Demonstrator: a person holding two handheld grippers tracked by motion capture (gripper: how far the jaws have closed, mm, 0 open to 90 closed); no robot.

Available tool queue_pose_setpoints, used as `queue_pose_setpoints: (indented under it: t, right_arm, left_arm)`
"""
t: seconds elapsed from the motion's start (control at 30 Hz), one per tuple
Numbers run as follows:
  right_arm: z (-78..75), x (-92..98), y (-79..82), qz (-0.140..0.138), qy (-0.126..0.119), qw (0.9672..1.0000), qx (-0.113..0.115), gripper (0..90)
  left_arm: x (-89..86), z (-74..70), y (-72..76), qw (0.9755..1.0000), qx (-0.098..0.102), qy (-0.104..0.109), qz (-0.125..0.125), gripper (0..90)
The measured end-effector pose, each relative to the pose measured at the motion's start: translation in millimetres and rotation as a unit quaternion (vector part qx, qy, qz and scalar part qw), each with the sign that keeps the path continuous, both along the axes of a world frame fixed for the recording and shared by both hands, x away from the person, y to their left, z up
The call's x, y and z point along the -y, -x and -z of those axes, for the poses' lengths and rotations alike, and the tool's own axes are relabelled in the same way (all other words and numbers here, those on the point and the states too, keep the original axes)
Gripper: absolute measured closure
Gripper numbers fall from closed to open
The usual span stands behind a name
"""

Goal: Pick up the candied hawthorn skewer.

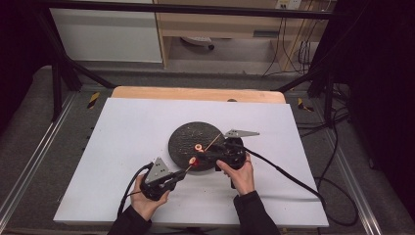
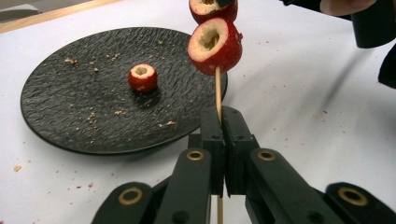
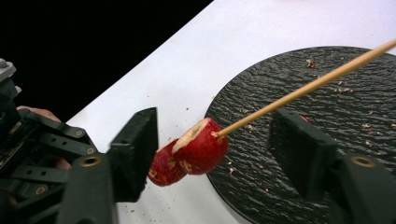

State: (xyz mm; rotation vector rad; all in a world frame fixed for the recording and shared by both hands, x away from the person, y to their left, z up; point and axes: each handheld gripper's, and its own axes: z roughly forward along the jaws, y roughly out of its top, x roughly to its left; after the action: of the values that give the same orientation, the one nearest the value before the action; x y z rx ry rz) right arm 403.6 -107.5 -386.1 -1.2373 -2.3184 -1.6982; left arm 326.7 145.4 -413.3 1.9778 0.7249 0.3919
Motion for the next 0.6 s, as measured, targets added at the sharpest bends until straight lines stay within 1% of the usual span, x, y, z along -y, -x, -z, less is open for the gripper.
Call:
queue_pose_setpoints:
  t: [0.03,0.07,0.2,0.27,0.3,0.37,0.4,0.6]
  right_arm:
    - [0.6,-0.2,-0.2,-0.002,0.000,1.0000,-0.001,41.8]
    - [0.6,-0.2,-0.2,-0.002,0.000,1.0000,-0.001,41.8]
    - [2.9,-1.7,-0.5,-0.004,-0.002,0.9999,-0.009,48.4]
    - [3.8,-2.8,-0.9,-0.005,-0.007,0.9998,-0.017,53.4]
    - [3.8,-2.8,-0.9,-0.005,-0.007,0.9998,-0.017,53.4]
    - [4.6,-3.2,-1.3,-0.006,-0.009,0.9997,-0.024,56.4]
    - [4.9,-3.5,-1.6,-0.009,-0.013,0.9995,-0.029,59.6]
    - [5.1,-3.8,-2.6,-0.010,-0.021,0.9989,-0.040,62.0]
  left_arm:
    - [0.5,0.0,0.3,1.0000,0.001,0.000,0.000,87.9]
    - [0.8,0.1,0.5,1.0000,0.001,0.000,0.001,87.9]
    - [1.3,0.9,0.8,1.0000,0.001,0.001,0.001,87.8]
    - [1.3,1.6,0.8,1.0000,0.002,-0.001,0.001,87.8]
    - [1.5,1.8,0.8,1.0000,0.002,-0.001,0.001,87.8]
    - [1.6,2.1,0.8,1.0000,0.002,-0.002,0.000,87.8]
    - [1.7,2.3,0.8,1.0000,0.003,-0.003,0.000,87.8]
    - [0.9,2.4,0.6,1.0000,0.003,-0.002,-0.001,87.8]
